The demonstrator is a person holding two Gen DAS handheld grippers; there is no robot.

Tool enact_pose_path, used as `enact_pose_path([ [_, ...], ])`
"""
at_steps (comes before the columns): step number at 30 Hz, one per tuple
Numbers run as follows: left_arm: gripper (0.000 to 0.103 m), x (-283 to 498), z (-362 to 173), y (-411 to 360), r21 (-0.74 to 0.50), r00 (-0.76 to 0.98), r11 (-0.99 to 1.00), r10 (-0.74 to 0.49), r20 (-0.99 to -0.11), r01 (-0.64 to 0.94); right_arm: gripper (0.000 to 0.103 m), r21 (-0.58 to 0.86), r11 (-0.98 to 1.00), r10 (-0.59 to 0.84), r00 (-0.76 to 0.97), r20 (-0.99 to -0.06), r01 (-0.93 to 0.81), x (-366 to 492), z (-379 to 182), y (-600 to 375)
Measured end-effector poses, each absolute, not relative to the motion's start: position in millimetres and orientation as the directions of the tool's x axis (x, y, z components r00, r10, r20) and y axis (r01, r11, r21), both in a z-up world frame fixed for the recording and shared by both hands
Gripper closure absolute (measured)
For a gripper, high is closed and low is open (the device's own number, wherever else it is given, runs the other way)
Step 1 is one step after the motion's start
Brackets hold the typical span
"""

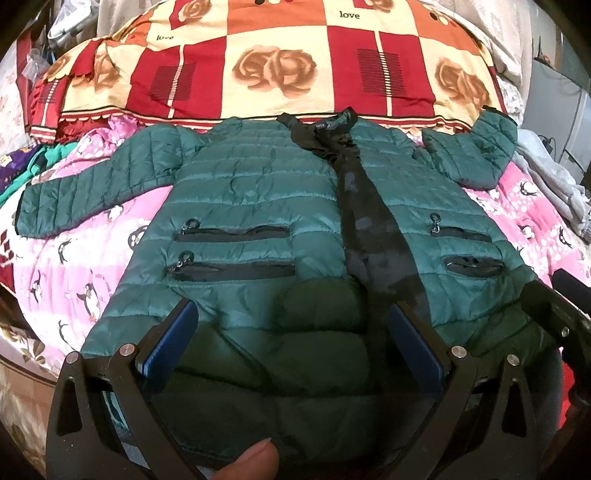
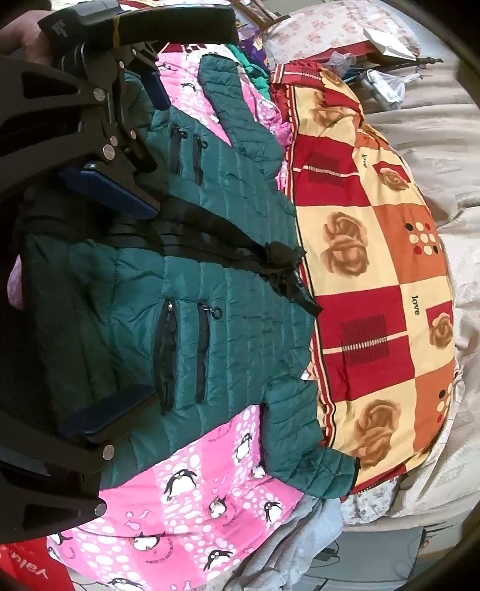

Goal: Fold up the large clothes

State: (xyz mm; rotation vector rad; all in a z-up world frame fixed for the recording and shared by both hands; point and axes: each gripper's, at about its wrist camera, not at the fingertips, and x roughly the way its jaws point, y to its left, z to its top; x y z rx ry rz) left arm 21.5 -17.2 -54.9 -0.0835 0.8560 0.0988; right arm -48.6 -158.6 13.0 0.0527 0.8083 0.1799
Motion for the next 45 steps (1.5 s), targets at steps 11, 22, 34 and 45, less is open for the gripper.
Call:
enact_pose_path([
  [11, 0.0, 21.4, -61.3, -15.3, -0.032, 0.64, 0.991, 0.057, -0.766, -0.126, 0.013, 0.113, 0.983, 0.181, 0.664, -0.726, -0.144, -48.2, 7.6, -156.7],
  [22, 0.0, 20.8, -63.9, -16.9, -0.03, 0.637, 0.992, 0.056, -0.769, -0.124, 0.013, 0.118, 0.982, 0.184, 0.658, -0.73, -0.145, -47.6, 4.8, -155.1],
  [34, 0.0, 20.7, -64.3, -17.7, -0.031, 0.634, 0.992, 0.055, -0.772, -0.125, 0.013, 0.115, 0.982, 0.184, 0.66, -0.728, -0.147, -47.8, 2.9, -153.7],
  [45, 0.0, 18.3, -52.0, -25.4, -0.005, 0.666, 0.995, 0.061, -0.743, -0.097, 0.013, 0.048, 0.992, 0.115, 0.662, -0.74, -0.119, -43.1, 10.2, -150.1],
])
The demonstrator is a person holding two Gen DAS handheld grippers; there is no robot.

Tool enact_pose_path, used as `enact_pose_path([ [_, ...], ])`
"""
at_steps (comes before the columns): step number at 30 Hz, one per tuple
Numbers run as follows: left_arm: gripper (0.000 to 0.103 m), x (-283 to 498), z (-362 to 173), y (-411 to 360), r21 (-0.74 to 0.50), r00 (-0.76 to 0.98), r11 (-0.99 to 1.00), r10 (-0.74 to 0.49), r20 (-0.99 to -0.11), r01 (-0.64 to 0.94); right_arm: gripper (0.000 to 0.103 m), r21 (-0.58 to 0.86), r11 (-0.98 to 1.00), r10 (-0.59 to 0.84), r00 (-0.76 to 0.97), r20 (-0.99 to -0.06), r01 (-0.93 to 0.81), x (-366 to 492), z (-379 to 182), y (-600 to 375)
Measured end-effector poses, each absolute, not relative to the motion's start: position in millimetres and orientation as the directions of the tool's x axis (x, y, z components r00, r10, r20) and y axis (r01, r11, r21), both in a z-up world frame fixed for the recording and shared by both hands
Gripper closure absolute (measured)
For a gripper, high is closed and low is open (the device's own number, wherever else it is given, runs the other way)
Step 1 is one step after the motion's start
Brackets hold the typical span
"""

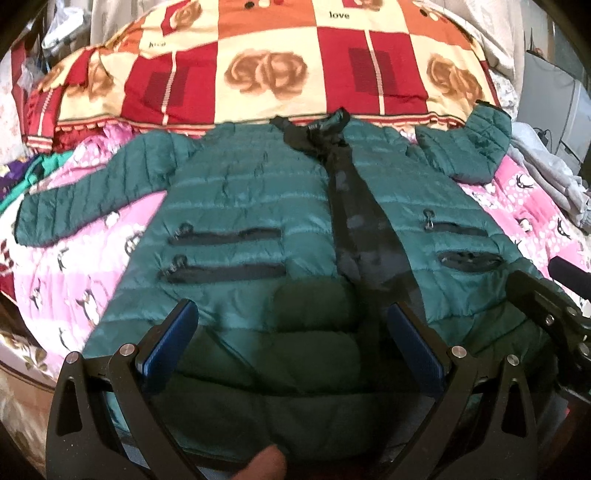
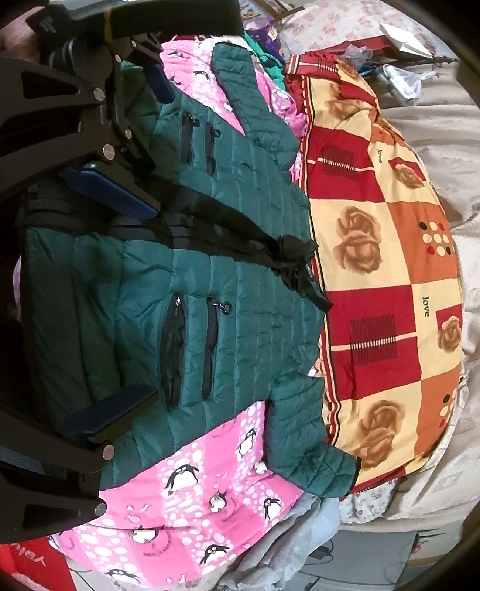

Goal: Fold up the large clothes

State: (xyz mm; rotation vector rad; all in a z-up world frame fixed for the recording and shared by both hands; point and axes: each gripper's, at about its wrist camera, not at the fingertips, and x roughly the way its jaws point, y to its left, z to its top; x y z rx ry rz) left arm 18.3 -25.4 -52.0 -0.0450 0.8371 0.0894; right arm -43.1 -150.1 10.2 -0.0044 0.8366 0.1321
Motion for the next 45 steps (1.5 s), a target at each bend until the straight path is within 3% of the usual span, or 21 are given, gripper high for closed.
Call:
enact_pose_path([
  [5, 0.0, 24.1, -46.4, -4.0, -0.112, 0.672, 0.989, -0.019, -0.74, -0.095, 0.013, 0.021, 0.992, 0.098, 0.669, -0.736, -0.123, -38.6, 14.6, -150.1],
  [11, 0.0, 28.7, -44.8, 2.5, -0.134, 0.676, 0.987, -0.038, -0.736, -0.089, 0.013, 0.023, 0.992, 0.103, 0.672, -0.733, -0.127, -33.2, 15.4, -150.1],
  [17, 0.0, 29.1, -46.9, -12.8, -0.111, 0.672, 0.994, -0.073, -0.737, -0.014, 0.013, 0.031, 0.99, 0.116, 0.665, -0.738, -0.139, -29.4, 13.3, -149.3],
  [45, 0.0, 33.7, -54.5, -11.5, -0.123, 0.646, 0.992, -0.112, -0.755, 0.028, 0.013, 0.038, 0.99, 0.119, 0.648, -0.752, -0.138, -26.6, 5.5, -148.1],
])
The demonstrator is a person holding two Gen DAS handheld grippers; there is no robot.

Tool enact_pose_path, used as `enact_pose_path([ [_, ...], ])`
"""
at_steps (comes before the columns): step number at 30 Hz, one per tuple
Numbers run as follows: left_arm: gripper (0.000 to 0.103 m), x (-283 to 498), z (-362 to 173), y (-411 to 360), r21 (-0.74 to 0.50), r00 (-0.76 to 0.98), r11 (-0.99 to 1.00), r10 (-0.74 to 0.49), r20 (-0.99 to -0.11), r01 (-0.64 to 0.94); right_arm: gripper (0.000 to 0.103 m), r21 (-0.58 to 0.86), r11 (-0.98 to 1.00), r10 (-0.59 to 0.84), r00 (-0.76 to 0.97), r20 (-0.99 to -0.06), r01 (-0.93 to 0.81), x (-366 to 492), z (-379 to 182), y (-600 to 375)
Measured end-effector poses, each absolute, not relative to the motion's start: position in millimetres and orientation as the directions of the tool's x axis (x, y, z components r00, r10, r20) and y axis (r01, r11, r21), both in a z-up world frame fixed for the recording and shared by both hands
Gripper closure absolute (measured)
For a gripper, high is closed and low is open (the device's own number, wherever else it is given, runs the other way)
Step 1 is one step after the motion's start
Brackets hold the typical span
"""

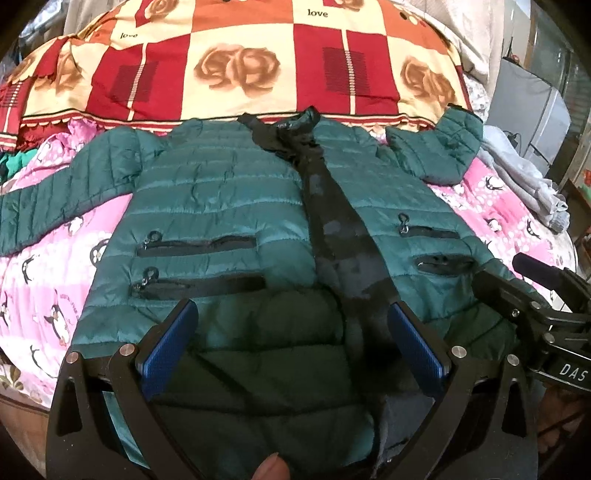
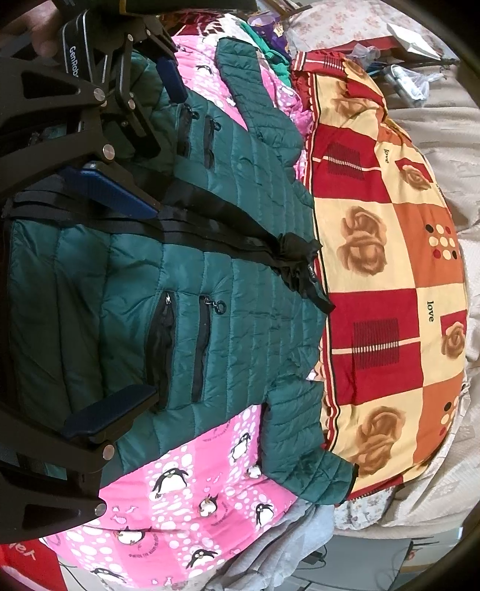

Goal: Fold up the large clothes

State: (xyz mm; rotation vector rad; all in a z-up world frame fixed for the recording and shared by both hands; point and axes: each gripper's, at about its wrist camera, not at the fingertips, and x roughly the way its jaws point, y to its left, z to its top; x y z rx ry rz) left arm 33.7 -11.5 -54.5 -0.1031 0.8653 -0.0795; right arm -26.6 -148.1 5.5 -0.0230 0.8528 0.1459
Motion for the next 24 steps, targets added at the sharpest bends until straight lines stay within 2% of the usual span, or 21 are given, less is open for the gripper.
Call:
enact_pose_path([
  [24, 0.0, 31.0, -68.1, -22.3, -0.115, 0.612, 0.992, -0.124, -0.781, 0.054, 0.013, 0.046, 0.99, 0.124, 0.642, -0.757, -0.137, -26.3, 2.4, -148.2],
])
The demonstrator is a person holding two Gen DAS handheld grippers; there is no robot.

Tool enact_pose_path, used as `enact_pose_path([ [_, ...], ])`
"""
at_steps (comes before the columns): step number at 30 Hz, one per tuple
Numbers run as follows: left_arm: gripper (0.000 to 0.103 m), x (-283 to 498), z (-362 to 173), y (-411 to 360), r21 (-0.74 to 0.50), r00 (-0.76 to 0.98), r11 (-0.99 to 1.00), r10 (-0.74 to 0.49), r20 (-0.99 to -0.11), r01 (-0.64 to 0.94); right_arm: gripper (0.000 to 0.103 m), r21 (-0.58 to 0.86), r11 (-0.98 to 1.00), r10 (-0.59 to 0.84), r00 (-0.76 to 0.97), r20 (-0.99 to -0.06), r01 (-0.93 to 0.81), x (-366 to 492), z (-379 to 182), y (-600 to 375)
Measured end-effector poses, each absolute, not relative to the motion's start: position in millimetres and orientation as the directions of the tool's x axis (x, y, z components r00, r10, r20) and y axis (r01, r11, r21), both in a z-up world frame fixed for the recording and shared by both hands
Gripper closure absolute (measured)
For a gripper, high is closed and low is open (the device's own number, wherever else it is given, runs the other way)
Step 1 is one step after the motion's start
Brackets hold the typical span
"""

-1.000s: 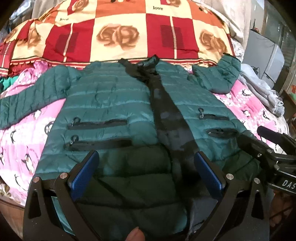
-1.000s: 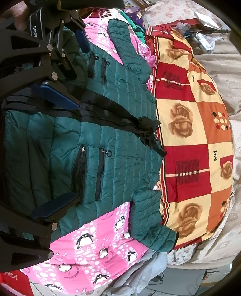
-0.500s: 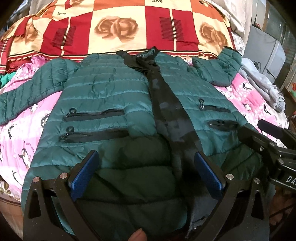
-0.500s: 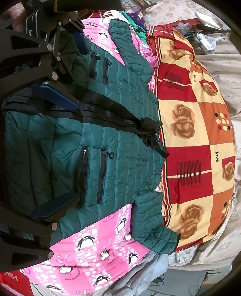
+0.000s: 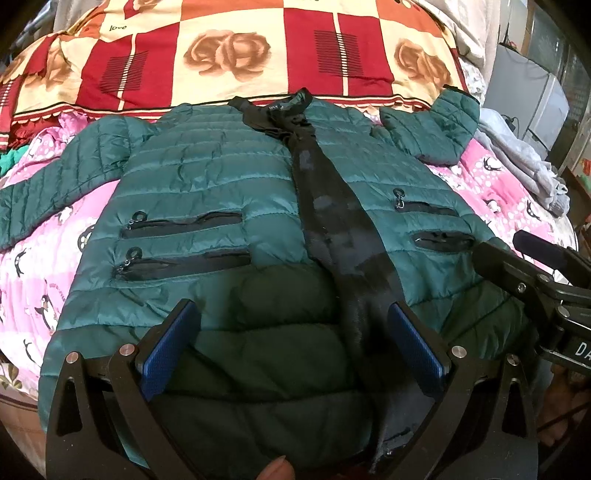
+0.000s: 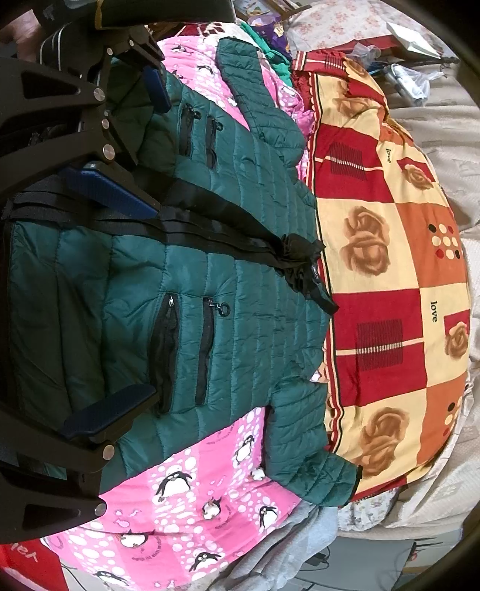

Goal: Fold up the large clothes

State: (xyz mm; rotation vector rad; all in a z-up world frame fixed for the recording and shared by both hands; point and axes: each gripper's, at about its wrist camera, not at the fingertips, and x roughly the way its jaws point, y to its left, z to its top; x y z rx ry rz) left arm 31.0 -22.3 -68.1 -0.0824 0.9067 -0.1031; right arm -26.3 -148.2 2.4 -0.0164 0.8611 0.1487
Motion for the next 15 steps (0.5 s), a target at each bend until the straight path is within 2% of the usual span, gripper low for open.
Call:
enact_pose_path([
  [11, 0.0, 31.1, -68.0, -22.7, -0.113, 0.613, 0.992, -0.122, -0.781, 0.053, 0.013, 0.043, 0.989, 0.123, 0.642, -0.757, -0.139, -26.0, 1.9, -148.2],
  [15, 0.0, 31.2, -68.4, -21.3, -0.088, 0.618, 0.996, -0.087, -0.781, 0.029, 0.013, 0.046, 0.989, 0.125, 0.641, -0.758, -0.139, -26.4, -0.6, -149.3],
])
